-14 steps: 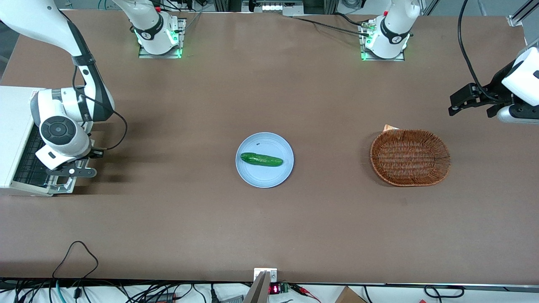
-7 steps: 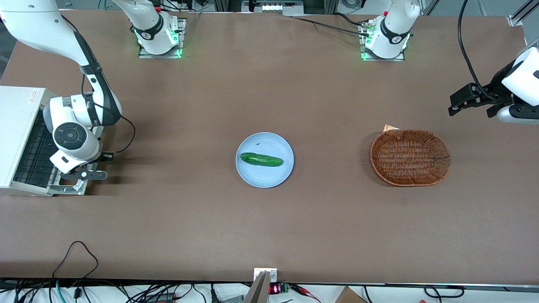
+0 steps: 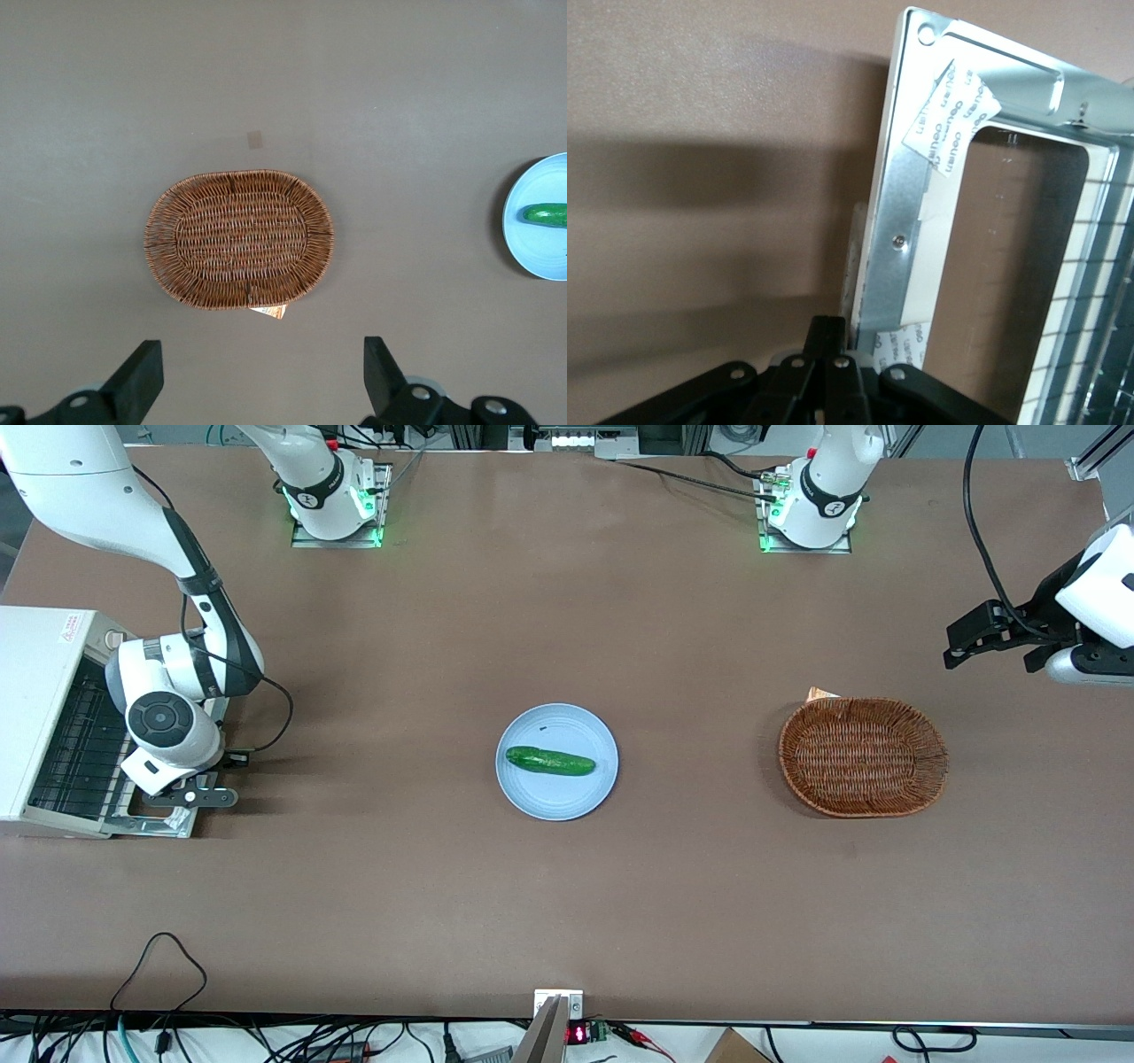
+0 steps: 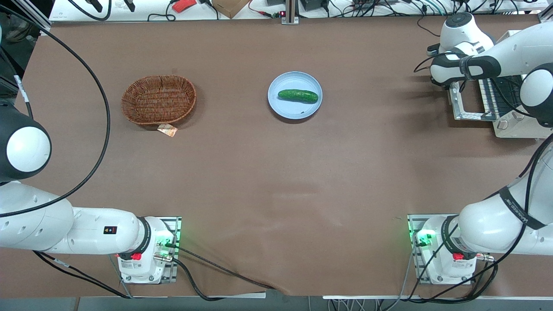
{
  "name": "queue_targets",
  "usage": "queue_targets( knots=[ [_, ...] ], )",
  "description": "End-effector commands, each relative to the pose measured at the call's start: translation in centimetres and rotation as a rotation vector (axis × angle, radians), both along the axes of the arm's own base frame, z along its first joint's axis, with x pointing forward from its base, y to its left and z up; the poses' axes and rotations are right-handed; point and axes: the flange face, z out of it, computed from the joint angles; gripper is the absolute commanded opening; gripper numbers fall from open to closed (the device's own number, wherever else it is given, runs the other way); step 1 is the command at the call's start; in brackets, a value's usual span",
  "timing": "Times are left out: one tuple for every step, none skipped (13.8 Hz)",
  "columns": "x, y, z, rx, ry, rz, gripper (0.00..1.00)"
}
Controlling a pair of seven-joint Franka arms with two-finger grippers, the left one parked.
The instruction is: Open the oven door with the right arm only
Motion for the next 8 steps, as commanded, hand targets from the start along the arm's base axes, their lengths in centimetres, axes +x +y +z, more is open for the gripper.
queue_targets(
  knots=[
    [-0.7, -3.3, -0.9, -0.04, 0.024, -0.044, 0.0],
    [-0.7, -3.2, -1.1, -0.037, 0.02, -0.041, 0.0],
    [-0.7, -3.2, -1.1, -0.036, 0.02, -0.042, 0.0],
    [-0.6, -3.2, -1.1, -0.036, 0.019, -0.041, 0.0],
    [-0.7, -3.2, -1.2, -0.036, 0.02, -0.042, 0.0],
    [-0.6, -3.2, -1.2, -0.035, 0.018, -0.043, 0.0],
    [-0.6, -2.7, -1.3, -0.031, 0.019, -0.036, 0.0],
    [-0.5, -1.9, -1.3, -0.025, 0.014, -0.035, 0.0]
  ],
)
